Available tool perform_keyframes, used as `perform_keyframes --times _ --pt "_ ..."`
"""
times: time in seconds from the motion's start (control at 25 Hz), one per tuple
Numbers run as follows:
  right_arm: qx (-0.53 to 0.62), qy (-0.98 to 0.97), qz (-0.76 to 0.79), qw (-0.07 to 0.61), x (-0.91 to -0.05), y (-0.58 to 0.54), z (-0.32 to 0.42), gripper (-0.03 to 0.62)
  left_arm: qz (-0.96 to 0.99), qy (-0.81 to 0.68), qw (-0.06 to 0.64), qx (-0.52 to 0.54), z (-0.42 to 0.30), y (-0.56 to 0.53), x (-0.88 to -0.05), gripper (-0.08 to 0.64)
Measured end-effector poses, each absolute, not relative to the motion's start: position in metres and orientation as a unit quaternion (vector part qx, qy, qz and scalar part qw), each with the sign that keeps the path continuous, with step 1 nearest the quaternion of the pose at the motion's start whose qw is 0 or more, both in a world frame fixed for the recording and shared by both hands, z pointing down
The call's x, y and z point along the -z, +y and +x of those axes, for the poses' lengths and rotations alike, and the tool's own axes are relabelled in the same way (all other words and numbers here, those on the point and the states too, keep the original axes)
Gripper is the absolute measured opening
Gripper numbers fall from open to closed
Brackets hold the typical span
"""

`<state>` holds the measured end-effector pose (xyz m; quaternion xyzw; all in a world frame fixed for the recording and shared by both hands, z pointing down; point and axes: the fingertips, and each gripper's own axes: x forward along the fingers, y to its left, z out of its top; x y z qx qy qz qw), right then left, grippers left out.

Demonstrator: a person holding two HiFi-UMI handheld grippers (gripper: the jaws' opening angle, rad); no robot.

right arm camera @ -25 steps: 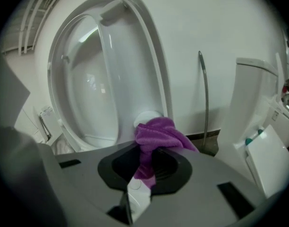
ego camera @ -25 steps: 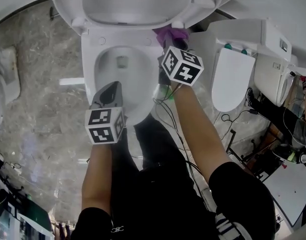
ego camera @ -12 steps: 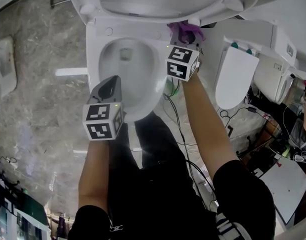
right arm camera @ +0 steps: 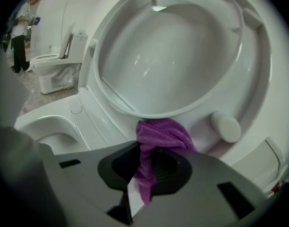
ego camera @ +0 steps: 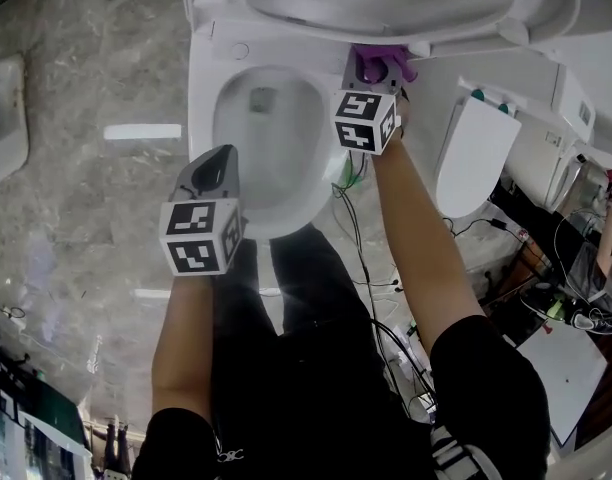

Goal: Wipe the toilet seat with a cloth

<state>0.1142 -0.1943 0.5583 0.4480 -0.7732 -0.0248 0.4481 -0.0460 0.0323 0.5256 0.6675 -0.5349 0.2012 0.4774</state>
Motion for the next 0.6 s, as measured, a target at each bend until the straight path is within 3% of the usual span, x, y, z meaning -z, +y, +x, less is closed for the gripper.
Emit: perform_keyframes --times 0.6 --pt "-0.14 -0.756 0.484 0.418 -0.597 -0.183 0.046 0.061 0.653 -0.547 0.489 -0.186 -0.1 0.041 -0.536 0.008"
